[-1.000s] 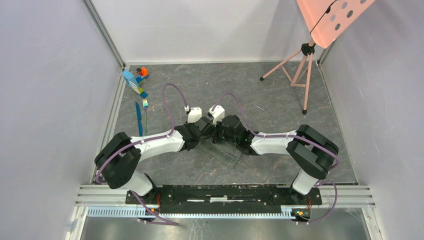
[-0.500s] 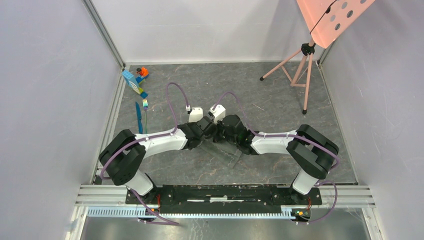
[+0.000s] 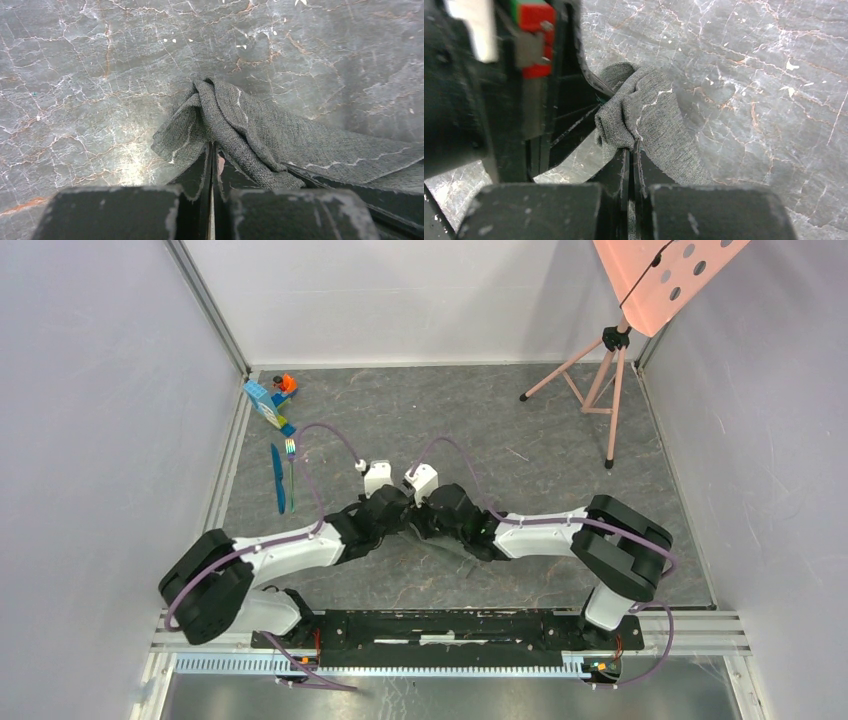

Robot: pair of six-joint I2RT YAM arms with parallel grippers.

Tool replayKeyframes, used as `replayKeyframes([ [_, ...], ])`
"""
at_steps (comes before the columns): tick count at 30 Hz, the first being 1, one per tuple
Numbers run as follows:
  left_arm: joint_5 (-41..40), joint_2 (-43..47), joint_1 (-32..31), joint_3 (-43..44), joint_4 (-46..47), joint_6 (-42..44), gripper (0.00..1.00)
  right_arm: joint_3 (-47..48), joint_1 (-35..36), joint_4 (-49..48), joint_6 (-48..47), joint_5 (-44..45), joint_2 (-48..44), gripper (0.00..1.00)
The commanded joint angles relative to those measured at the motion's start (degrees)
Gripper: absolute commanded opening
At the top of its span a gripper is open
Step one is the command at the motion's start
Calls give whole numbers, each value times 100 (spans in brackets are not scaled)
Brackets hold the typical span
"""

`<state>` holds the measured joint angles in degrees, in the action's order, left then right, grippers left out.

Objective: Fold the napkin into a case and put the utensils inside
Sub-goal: Grasp the top corner of the smaller rectangle folded napkin from the folded napkin.

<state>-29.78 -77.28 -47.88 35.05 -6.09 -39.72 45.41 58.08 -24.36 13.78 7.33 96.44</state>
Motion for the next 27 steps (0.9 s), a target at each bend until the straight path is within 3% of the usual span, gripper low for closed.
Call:
replayKeyframes([
  [1, 180, 628, 63, -599, 1383, 284, 2, 305, 238, 259, 329, 686, 150, 0],
  [5, 261, 784, 94, -606, 1069, 263, 3, 364, 274, 341, 454, 768, 306, 0],
  [10, -75, 358, 99, 177, -667, -250, 32, 411, 154, 276, 439, 579, 186, 0],
  [14, -206, 286, 97, 85, -611, -417, 43, 409, -4, 194, 562, 359, 114, 0],
  [20, -248, -169, 94, 362, -667, -396, 43, 390, -125, 81, 635, 144, 26, 0],
  [27, -387, -489, 86, 627, -751, -334, 37, 364, -131, 1, 630, 40, 57, 0],
])
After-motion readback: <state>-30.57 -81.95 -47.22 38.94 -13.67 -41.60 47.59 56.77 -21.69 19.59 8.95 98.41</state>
